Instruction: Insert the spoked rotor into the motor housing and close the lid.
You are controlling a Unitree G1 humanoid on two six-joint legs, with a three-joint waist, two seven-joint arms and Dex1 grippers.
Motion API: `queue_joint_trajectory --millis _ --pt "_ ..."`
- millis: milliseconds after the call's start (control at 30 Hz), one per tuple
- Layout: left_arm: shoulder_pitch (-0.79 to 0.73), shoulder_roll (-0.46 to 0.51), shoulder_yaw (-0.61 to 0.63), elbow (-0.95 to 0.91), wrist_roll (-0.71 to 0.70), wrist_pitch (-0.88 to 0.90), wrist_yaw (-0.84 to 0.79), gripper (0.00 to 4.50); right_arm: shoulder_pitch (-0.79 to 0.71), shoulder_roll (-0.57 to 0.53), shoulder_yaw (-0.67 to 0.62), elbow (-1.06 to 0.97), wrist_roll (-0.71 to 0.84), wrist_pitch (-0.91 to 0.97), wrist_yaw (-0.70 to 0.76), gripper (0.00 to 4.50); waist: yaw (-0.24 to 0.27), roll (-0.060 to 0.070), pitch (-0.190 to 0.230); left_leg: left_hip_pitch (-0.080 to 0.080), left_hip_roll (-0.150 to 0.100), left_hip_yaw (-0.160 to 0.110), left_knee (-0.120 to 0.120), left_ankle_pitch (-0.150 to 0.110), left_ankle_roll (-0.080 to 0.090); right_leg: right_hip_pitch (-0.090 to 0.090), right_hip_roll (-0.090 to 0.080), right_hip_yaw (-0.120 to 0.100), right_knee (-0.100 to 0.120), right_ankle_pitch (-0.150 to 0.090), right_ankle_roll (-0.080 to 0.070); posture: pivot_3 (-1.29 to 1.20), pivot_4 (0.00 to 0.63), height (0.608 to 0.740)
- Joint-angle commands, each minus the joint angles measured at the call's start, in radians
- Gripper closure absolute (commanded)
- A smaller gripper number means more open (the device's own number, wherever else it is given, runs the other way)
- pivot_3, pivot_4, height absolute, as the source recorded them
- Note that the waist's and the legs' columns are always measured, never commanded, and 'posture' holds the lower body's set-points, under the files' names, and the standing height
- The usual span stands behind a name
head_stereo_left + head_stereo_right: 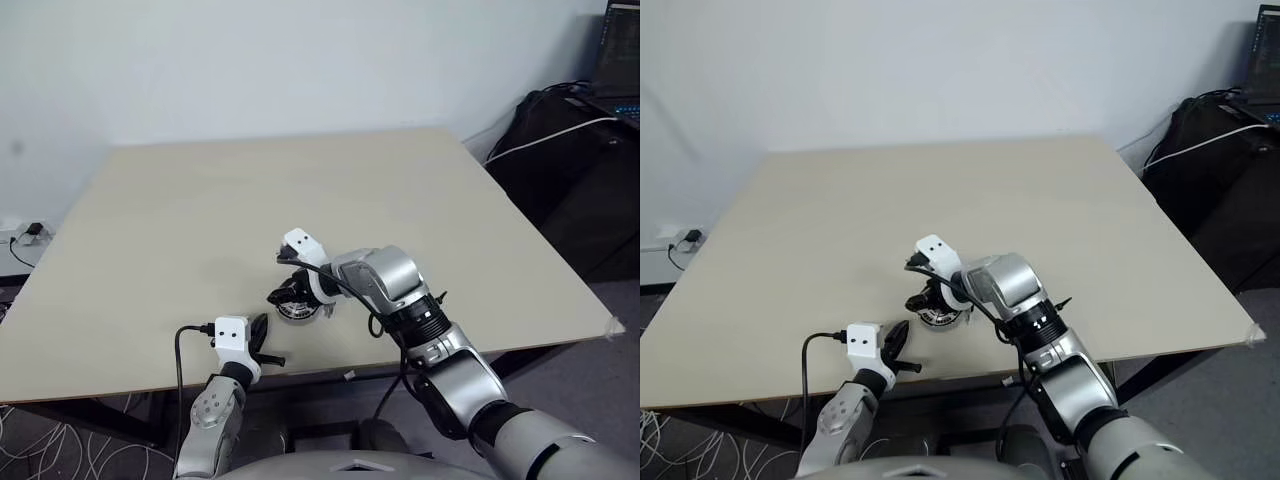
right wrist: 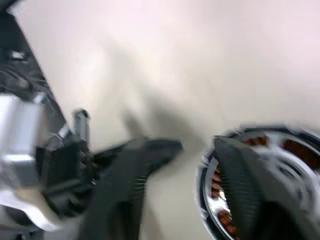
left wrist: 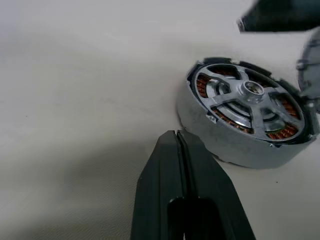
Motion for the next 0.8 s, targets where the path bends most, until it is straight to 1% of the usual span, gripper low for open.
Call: queue_joint_trajectory --millis 33,100,167,233,267,367,433,500,600,633,733,800 --pt "-0.007 0.005 -0.004 -0.031 0.001 -0.01 -0.007 4.45 -0.011 0.005 -0.044 -0.142 0.061 0.004 -0.004 2.22 -0.001 0.0 0.0 0.0 0.0 0.0 0.0 0.0 0.0 0.0 0.0 0.0 0.0 0.0 0.0 0.0 0.0 0.74" --pt "-0.006 0.007 -0.004 -0.033 0.0 -0.008 -0.008 4.45 -0.003 0.02 -0.083 -0.224 0.084 -0.057 -0.023 2.22 -0.002 0.0 0.0 0.0 0.0 0.0 0.0 0.0 0.0 0.0 0.0 0.0 0.0 0.0 0.0 0.0 0.0 0.74" --pt "-0.005 0.01 -0.005 -0.033 0.0 -0.006 -0.01 4.45 0.011 0.017 -0.095 -0.295 0.069 -0.149 -0.057 2.61 -0.003 0.0 0.0 0.0 0.001 0.0 0.0 0.0 0.0 0.0 0.001 0.0 0.0 0.0 0.0 0.0 0.0 0.74" --pt "-0.004 0.012 -0.006 -0.035 0.001 -0.005 -0.012 4.45 0.045 -0.062 -0.034 -0.367 -0.024 -0.321 -0.082 3.12 -0.002 0.0 0.0 0.0 0.001 0.0 0.0 0.0 0.0 0.0 0.001 0.0 0.0 0.0 0.0 0.0 0.0 0.74" --pt "-0.003 0.013 -0.006 -0.036 0.001 -0.005 -0.012 4.45 0.065 -0.098 -0.013 -0.388 -0.074 -0.391 -0.111 3.47 -0.001 -0.001 -0.001 0.0 0.0 0.0 0.0 0.0 0.0 0.001 0.0 -0.001 -0.001 0.0 0.0 0.0 0.0 0.74" --pt "0.0 0.016 -0.006 -0.038 0.002 -0.004 -0.013 4.45 0.131 -0.211 0.019 -0.409 -0.208 -0.55 -0.195 4.42 0.003 -0.002 -0.001 0.001 -0.001 0.0 0.0 0.0 0.0 0.002 -0.001 -0.001 -0.001 -0.001 0.002 0.0 0.0 0.74" --pt "0.003 0.017 -0.006 -0.04 0.002 -0.004 -0.013 4.45 0.182 -0.287 0.009 -0.411 -0.291 -0.609 -0.255 4.47 0.009 -0.002 -0.001 0.001 -0.001 0.0 0.001 0.0 0.0 0.003 -0.001 -0.001 -0.001 -0.001 0.002 0.0 0.0 0.74" --pt "0.005 0.017 -0.006 -0.042 0.002 -0.003 -0.013 4.45 0.237 -0.352 -0.021 -0.409 -0.348 -0.624 -0.304 4.47 0.013 -0.002 -0.001 0.001 0.0 0.001 0.001 0.0 0.0 0.003 -0.001 0.0 -0.001 -0.001 0.002 0.0 0.0 0.74" --pt "0.004 0.021 -0.009 -0.043 0.001 0.003 -0.019 4.45 0.334 -0.452 -0.045 -0.419 -0.414 -0.627 -0.324 4.47 0.017 -0.002 -0.001 0.001 0.001 0.001 0.001 0.001 0.001 0.003 0.0 0.0 -0.001 -0.002 0.004 0.0 0.0 0.74" --pt "0.003 0.022 -0.01 -0.044 0.001 0.005 -0.021 4.45 0.364 -0.485 -0.044 -0.428 -0.432 -0.63 -0.319 4.47 0.02 -0.002 -0.001 0.002 0.001 0.001 0.001 0.001 0.002 0.003 0.0 0.0 -0.001 -0.003 0.005 0.0 0.0 0.74" --pt "0.001 0.026 -0.011 -0.044 0.001 0.01 -0.026 4.45 0.459 -0.554 -0.042 -0.489 -0.419 -0.573 -0.25 4.47 0.025 -0.002 -0.001 0.002 0.001 0.001 0.001 0.001 0.003 0.004 0.0 0.0 -0.002 -0.003 0.006 0.0 0.0 0.74" --pt "0.0 0.028 -0.01 -0.045 0.0 0.013 -0.028 4.45 0.536 -0.58 -0.046 -0.557 -0.356 -0.505 -0.17 4.47 0.026 -0.003 -0.001 0.001 0.001 0.002 0.001 0.001 0.003 0.005 0.0 0.0 -0.002 -0.004 0.006 0.0 0.0 0.74"
